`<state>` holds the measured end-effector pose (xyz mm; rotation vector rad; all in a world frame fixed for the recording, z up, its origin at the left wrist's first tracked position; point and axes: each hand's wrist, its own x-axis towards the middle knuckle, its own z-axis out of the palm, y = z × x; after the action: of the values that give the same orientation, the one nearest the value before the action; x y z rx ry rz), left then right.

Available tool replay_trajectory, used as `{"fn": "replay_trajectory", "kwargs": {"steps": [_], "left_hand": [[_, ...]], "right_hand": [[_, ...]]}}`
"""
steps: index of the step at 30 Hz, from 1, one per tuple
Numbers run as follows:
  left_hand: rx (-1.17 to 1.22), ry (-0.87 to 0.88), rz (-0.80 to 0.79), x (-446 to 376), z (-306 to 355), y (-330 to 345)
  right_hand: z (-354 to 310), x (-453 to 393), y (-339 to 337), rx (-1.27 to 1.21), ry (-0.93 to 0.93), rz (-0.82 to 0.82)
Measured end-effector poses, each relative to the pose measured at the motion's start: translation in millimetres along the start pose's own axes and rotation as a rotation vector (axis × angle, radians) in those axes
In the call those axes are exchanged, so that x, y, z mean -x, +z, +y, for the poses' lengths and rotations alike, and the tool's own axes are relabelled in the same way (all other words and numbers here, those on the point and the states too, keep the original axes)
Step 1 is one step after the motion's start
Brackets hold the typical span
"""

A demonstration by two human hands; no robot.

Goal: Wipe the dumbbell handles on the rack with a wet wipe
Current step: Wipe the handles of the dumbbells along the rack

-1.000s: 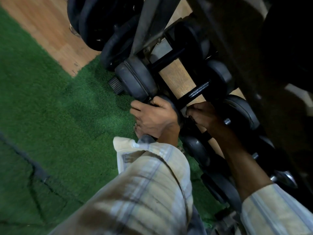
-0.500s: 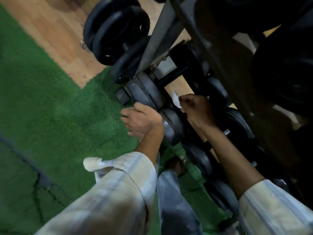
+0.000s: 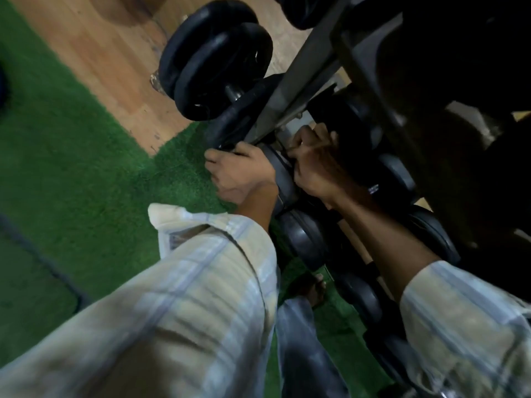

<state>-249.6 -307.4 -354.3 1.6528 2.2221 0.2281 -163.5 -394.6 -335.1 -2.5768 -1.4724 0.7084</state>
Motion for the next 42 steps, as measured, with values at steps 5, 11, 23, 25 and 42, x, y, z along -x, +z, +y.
{"fn": "replay_trajectory", "kwargs": {"steps": [5, 11, 23, 25, 42], "left_hand": [[-0.019, 0.025, 0.073, -0.7, 2.1, 4.9], [0.013, 0.052, 0.042, -1.5, 0.9, 5.2], [0.049, 0.086, 0.054, -1.1, 0.8, 6.2], [0.054, 0.087, 0.060, -0.6, -0.2, 6.6], [0.059, 0.087, 0.053, -1.2, 0.0, 7.4]], "right_hand": [[-4.7, -54.4, -15.6, 0.133, 0.111, -0.465], [13.8, -31.0, 13.1, -0.049, 0.031, -0.182], [11.2, 52.8, 39.5, -0.543, 0.190, 0.155], [5.9, 50.4, 41.2, -0.608, 0.294, 0.071], [2.1, 14.2, 44.2, -1.527, 0.965, 0.078]]}}
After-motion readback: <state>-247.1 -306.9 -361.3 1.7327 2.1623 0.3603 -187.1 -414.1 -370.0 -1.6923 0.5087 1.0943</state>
